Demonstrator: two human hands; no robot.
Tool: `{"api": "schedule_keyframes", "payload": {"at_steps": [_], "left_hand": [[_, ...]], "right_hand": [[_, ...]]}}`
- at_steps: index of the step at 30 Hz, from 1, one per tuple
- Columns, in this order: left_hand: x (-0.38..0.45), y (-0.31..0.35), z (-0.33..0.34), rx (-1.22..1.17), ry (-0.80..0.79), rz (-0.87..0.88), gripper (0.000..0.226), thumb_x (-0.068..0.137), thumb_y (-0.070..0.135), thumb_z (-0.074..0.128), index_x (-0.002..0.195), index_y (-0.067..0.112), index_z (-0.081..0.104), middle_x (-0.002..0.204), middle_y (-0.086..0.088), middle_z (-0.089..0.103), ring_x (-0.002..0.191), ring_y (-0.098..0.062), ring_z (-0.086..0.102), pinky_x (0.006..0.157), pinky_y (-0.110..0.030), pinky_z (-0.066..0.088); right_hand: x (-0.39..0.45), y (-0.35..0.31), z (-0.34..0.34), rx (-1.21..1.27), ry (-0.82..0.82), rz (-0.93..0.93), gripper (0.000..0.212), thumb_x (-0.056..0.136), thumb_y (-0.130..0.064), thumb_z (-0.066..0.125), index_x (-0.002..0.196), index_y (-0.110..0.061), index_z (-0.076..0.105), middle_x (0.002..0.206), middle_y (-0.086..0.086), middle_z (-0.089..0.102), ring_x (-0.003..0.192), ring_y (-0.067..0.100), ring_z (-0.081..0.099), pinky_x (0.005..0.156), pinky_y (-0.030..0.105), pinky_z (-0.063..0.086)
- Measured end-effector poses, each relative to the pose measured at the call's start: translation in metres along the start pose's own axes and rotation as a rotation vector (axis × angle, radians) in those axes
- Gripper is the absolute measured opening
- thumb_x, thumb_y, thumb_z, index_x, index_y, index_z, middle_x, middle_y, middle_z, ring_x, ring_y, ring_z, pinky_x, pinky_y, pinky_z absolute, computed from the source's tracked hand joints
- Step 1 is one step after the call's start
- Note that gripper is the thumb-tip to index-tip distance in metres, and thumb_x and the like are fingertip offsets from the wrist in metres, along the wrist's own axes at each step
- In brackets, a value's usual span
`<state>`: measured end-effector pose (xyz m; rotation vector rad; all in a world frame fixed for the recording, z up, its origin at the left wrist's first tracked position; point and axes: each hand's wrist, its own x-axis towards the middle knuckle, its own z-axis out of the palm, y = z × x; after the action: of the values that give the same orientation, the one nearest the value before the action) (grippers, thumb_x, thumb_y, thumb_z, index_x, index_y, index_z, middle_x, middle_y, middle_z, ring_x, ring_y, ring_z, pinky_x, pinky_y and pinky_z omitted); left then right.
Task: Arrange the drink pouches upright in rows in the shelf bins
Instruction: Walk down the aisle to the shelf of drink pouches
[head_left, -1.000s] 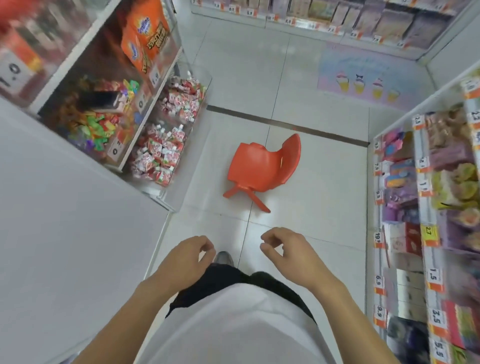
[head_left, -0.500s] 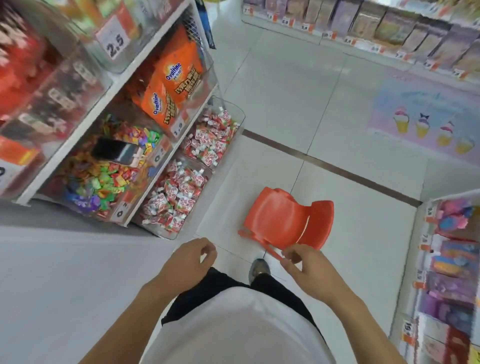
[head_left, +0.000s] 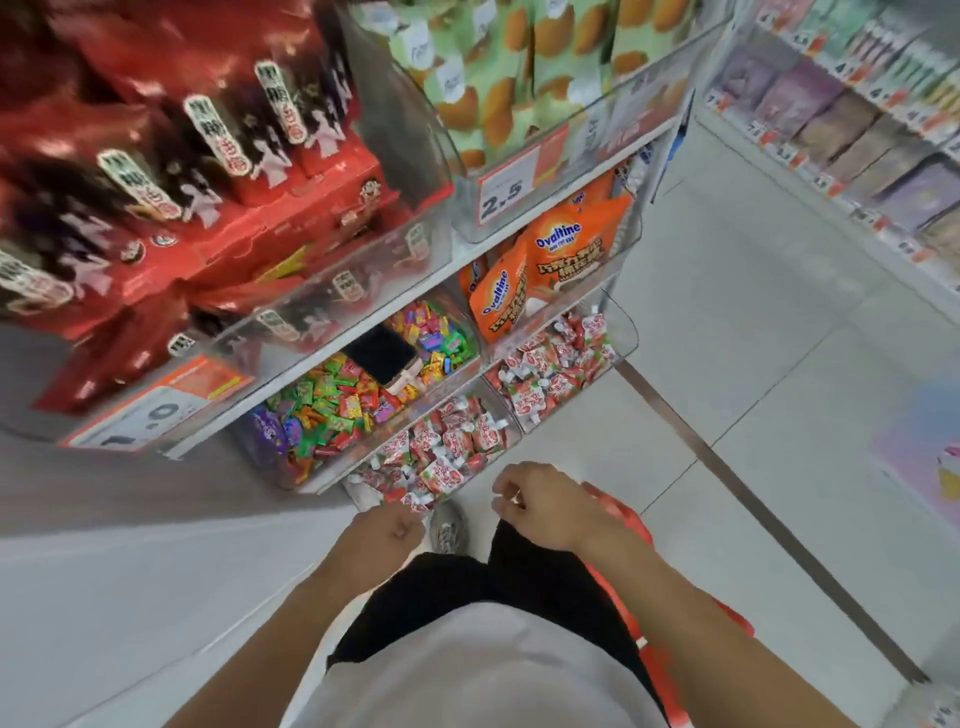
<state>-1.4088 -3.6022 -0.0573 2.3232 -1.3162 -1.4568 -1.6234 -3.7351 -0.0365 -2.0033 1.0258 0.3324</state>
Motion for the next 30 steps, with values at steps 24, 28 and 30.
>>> {"api": "schedule_keyframes", "payload": {"at_steps": [24,28,30], "left_hand": [[0.165,-0.067,0.104,-0.189,0.367,-0.337,0.020,0.083,0.021,0.065,0.102,0.018,0.066,0.105,0.000,0.067,0.100,-0.024,0.063,0.082,-0.025,0.044],[0.216,-0.118,0.137,0.148,0.247,-0.224,0.038,0.084,0.029,0.066,0.121,0.024,0.057,0.120,0.000,0.061,0.110,-0.025,0.058,0.092,-0.034,0.045],[0.238,-0.141,0.146,0.291,0.246,-0.189,0.046,0.083,0.031,0.067,0.127,0.030,0.054,0.126,0.005,0.057,0.115,-0.021,0.054,0.094,-0.033,0.044]], "right_hand": [[0.270,0.086,0.088,-0.379,-0.486,-0.433,0.016,0.082,-0.020,0.063,0.071,-0.026,0.052,0.070,-0.006,0.053,0.074,0.019,0.052,0.062,0.029,0.038],[0.298,0.108,0.140,-0.554,-0.362,-0.596,0.035,0.087,-0.047,0.062,0.113,-0.023,0.057,0.117,0.003,0.054,0.100,0.025,0.057,0.084,0.037,0.048],[0.305,0.125,0.164,-0.618,-0.273,-0.642,0.057,0.088,-0.057,0.059,0.134,-0.025,0.048,0.145,0.005,0.034,0.116,0.027,0.054,0.089,0.035,0.046]]}}
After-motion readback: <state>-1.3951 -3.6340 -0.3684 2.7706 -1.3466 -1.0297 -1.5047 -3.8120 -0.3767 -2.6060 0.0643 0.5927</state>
